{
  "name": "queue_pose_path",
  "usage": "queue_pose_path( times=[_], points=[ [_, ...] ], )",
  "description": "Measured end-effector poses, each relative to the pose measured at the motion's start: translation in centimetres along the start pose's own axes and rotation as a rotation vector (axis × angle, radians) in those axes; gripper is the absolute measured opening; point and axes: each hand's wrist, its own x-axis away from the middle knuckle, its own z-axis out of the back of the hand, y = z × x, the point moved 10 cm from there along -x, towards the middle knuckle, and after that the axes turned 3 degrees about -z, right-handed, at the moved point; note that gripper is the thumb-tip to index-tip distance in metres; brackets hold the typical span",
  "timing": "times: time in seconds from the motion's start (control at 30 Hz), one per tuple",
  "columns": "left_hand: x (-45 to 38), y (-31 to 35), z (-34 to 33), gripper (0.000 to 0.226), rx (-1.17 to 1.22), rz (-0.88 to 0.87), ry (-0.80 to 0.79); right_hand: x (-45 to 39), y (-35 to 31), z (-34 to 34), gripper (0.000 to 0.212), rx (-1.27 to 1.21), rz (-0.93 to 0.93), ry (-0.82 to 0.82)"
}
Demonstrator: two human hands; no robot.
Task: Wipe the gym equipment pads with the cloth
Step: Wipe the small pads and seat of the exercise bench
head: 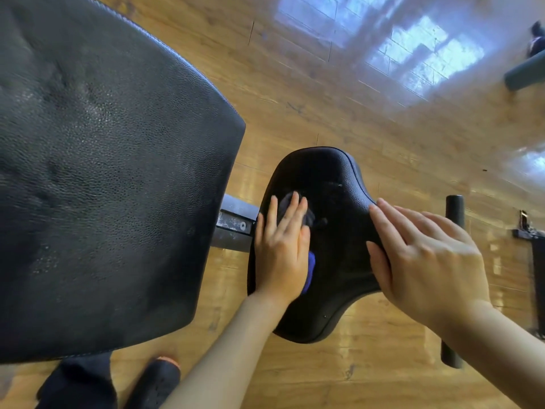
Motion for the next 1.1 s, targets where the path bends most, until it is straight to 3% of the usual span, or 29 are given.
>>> queue_pose_path(
  times=[0.07, 0.23, 0.47, 0.63, 0.7, 0.8, 0.9, 1.1],
  points=[
    [-0.5, -0.9, -0.3, 0.054, -0.029, 0.047, -0.017, 0.0, 0.0, 0.0, 0.045, 0.006, -0.007, 0.0],
    [-11.0, -2.9, -1.4, 0.046, -0.108, 0.234, -0.033, 0.0, 0.0, -0.3, 0.045, 0.001, -0.006, -0.007],
    [-1.5, -2.9, 0.1, 0.053, -0.015, 0.108, 0.007, 0.0, 0.0, -0.3, 0.046, -0.008, 0.003, 0.013],
    [-10.5, -4.4, -0.6, 0.045, -0.048, 0.283, -0.044, -0.1, 0.1, -0.2, 0.045, 0.011, -0.001, 0.019],
    [-11.0, -4.5, -0.9, 0.045, -0.001, 0.272, -0.057, -0.1, 0.1, -0.3, 0.045, 0.012, -0.001, 0.014],
    [-4.6, -4.2, -0.3, 0.044, 0.073, 0.18, -0.016, 0.1, 0.1, -0.3, 0.046, 0.005, -0.002, 0.008],
    [1.8, -4.5, 0.7, 0.044, 0.065, 0.196, 0.023, 0.1, 0.1, -0.2, 0.046, 0.0, -0.002, 0.012],
    [-8.9, -2.9, -0.6, 0.044, 0.005, 0.216, 0.023, -0.2, 0.2, -0.3, 0.046, 0.003, -0.007, 0.019]
  ],
)
